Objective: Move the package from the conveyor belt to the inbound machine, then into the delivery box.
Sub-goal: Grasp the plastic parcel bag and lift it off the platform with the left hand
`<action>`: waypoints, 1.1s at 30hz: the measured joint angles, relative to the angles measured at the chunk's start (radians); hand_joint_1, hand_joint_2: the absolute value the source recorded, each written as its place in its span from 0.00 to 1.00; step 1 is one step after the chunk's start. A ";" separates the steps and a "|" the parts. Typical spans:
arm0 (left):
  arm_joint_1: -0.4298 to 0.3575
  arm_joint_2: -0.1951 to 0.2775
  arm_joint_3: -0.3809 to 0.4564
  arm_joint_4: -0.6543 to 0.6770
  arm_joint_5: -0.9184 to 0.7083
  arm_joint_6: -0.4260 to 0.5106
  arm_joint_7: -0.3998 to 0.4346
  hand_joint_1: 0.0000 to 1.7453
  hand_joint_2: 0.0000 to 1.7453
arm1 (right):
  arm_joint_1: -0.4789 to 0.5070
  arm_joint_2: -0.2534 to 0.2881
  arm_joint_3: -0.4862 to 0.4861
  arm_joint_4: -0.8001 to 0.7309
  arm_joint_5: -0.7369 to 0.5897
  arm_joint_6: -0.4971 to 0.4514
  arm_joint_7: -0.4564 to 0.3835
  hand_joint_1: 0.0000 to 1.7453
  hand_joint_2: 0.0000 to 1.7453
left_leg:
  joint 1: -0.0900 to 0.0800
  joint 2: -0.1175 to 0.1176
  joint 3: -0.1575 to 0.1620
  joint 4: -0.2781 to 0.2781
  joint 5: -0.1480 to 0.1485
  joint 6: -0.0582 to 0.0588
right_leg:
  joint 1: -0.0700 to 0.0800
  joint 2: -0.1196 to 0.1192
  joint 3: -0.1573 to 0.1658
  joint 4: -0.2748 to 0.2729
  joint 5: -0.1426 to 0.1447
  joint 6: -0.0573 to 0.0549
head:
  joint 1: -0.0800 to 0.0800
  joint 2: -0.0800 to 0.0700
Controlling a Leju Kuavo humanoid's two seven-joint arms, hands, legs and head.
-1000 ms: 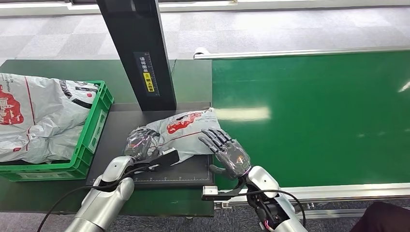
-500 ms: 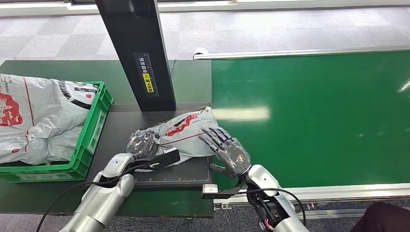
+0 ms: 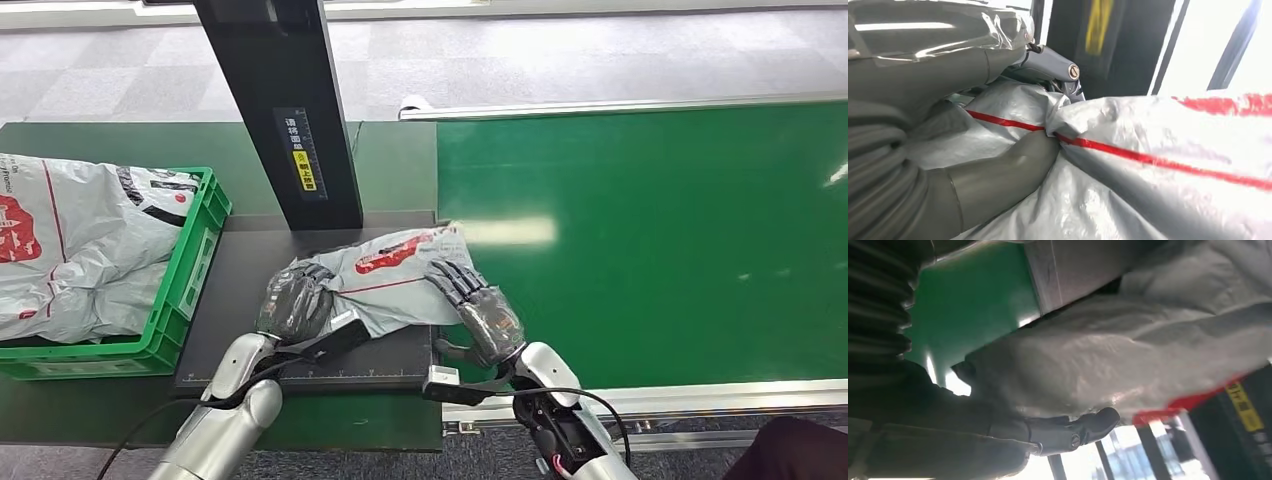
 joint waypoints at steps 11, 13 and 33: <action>0.062 -0.023 0.040 -0.112 0.334 0.213 -0.227 1.00 1.00 | 0.059 -0.005 -0.103 -0.158 -0.372 0.373 0.047 0.00 1.00 | 0.000 0.001 -0.009 0.000 0.000 0.000 | 0.001 0.001 -0.010 0.000 0.000 0.000 | 0.000 0.000; 0.068 -0.025 0.046 -0.124 0.381 0.237 -0.247 1.00 1.00 | 0.066 -0.007 -0.120 -0.177 -0.434 0.414 0.038 0.00 1.00 | 0.000 0.001 -0.009 0.000 0.000 0.000 | 0.001 0.001 -0.010 0.000 0.000 0.000 | 0.000 0.000; 0.087 -0.144 0.551 -0.443 0.268 0.359 -0.524 1.00 1.00 | 0.080 -0.014 -0.164 -0.225 -0.567 0.507 0.004 0.00 1.00 | 0.001 0.002 -0.012 0.000 0.000 0.000 | 0.002 0.002 -0.012 0.000 0.000 -0.001 | 0.000 0.000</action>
